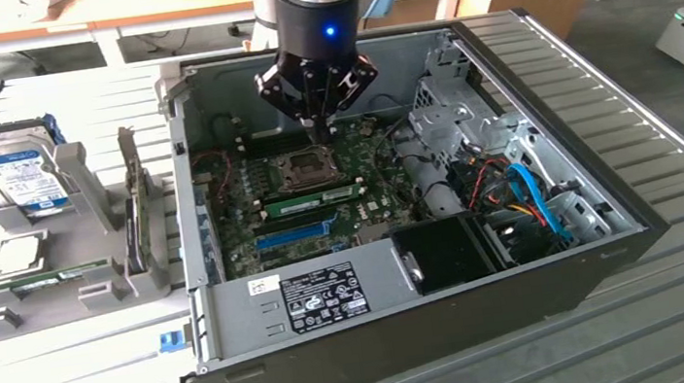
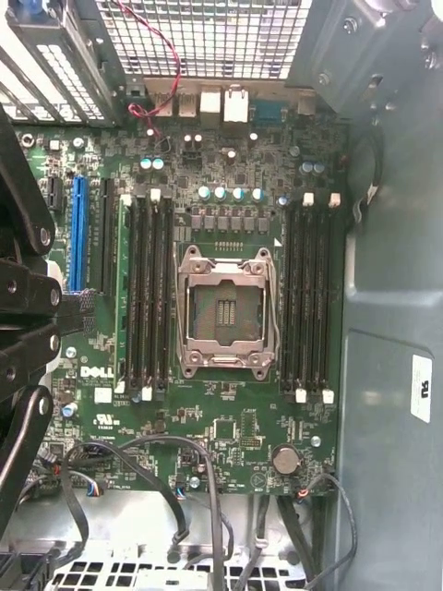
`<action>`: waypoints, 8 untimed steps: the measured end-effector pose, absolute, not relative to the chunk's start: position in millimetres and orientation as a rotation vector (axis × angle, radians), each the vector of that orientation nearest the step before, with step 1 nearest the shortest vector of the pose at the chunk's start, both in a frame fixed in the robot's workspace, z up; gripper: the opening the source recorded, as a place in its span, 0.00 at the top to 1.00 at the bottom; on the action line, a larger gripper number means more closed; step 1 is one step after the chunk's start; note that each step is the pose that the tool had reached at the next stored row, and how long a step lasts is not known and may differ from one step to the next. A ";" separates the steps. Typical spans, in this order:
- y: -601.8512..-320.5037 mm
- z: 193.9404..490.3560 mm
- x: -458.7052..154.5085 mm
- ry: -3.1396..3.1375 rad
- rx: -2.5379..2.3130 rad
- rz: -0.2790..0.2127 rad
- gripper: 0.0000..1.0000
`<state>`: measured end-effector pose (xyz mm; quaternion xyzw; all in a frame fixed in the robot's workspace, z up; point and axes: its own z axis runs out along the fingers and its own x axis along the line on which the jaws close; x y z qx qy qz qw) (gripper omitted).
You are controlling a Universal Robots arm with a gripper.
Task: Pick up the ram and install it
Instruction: 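Press down the ram until it locks into place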
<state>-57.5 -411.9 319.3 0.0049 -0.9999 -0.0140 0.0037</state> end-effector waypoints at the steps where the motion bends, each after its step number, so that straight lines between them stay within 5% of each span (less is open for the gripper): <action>1: -411.9 320.0 -57.5 -3.134 0.015 -0.044 0.89; 8: -411.9 324.0 -57.3 -3.134 0.015 -0.044 0.89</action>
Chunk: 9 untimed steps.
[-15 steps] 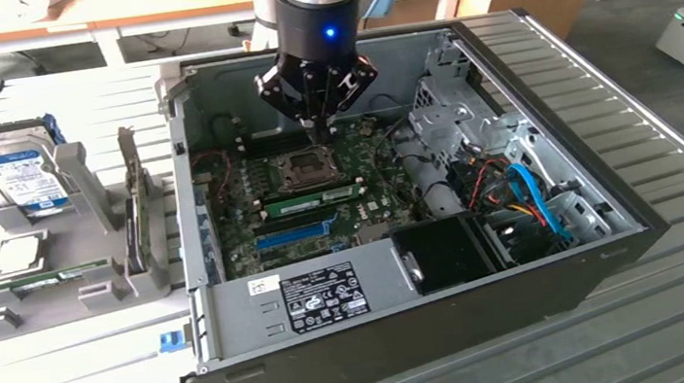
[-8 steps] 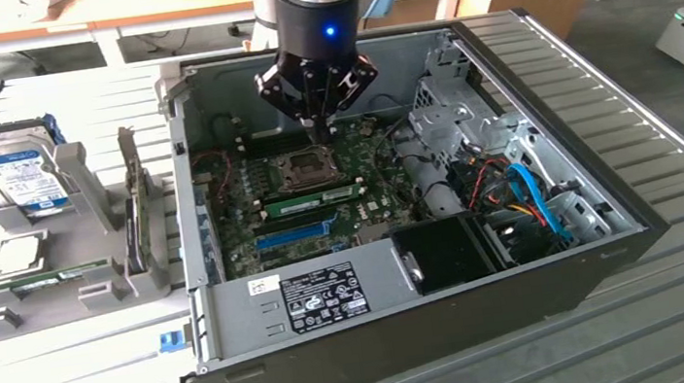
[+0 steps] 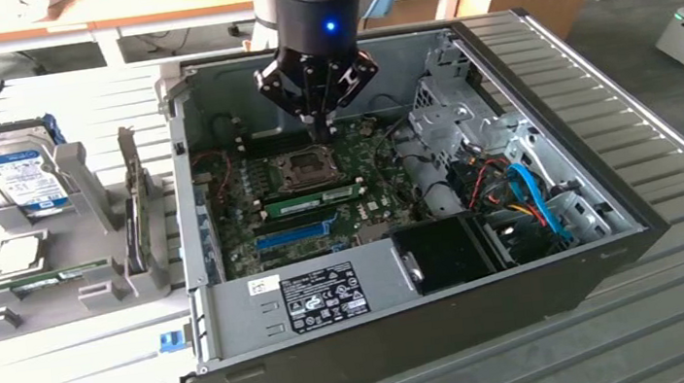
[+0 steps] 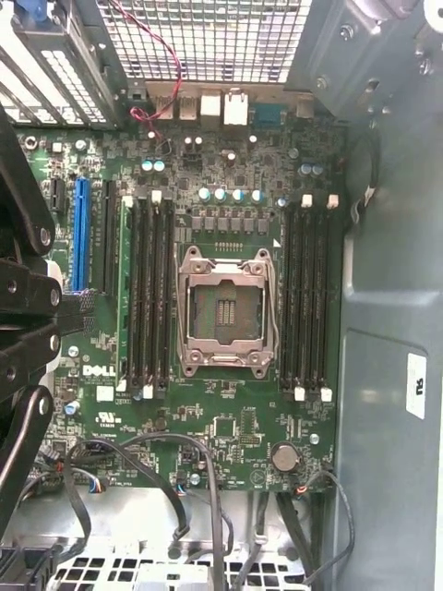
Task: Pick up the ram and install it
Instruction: 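Press down the ram until it locks into place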
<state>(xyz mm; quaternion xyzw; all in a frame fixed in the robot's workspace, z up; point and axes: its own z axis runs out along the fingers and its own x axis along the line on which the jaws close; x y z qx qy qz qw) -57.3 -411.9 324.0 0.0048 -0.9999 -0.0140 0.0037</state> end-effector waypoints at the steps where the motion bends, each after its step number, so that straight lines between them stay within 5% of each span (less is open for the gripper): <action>1: -411.9 324.7 -57.3 -3.134 0.015 -0.044 0.89; 9: -411.9 331.5 -57.1 -3.134 0.015 -0.044 0.89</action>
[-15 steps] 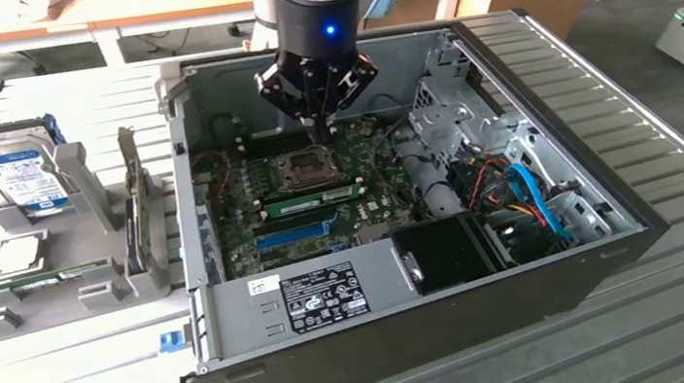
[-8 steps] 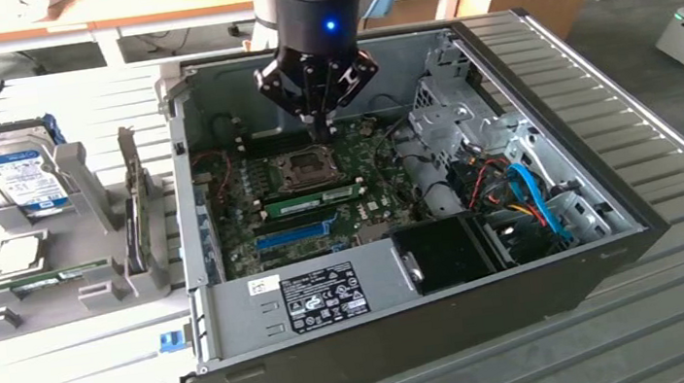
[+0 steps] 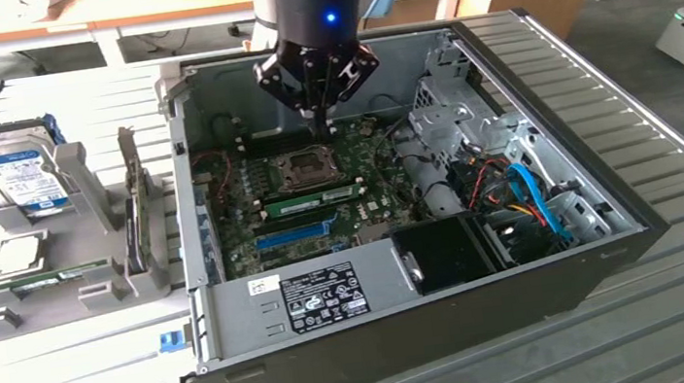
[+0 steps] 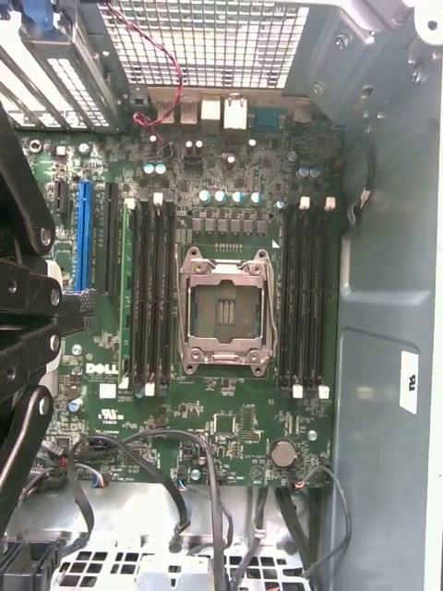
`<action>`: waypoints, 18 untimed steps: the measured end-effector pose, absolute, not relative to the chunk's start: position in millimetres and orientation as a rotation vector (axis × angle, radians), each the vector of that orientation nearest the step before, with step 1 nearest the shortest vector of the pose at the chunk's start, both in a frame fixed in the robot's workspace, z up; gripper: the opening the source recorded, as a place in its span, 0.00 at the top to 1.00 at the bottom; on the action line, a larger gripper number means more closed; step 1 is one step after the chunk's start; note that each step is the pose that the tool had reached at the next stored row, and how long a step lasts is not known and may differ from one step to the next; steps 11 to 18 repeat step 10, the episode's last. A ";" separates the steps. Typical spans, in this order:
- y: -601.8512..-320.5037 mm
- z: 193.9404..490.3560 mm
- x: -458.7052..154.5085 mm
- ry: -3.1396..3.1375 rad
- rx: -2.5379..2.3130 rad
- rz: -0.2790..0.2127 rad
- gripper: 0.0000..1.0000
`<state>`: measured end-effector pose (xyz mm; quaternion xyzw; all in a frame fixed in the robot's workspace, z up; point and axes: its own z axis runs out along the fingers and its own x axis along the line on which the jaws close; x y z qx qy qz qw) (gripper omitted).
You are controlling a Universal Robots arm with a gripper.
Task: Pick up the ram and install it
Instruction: 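Press down the ram until it locks into place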
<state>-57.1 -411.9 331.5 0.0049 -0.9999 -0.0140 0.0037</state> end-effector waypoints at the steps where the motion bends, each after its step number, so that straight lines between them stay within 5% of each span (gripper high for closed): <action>1: -411.9 332.5 -57.1 -3.134 0.015 -0.044 0.89; 18: -411.9 334.8 -57.1 -3.134 0.015 -0.044 0.89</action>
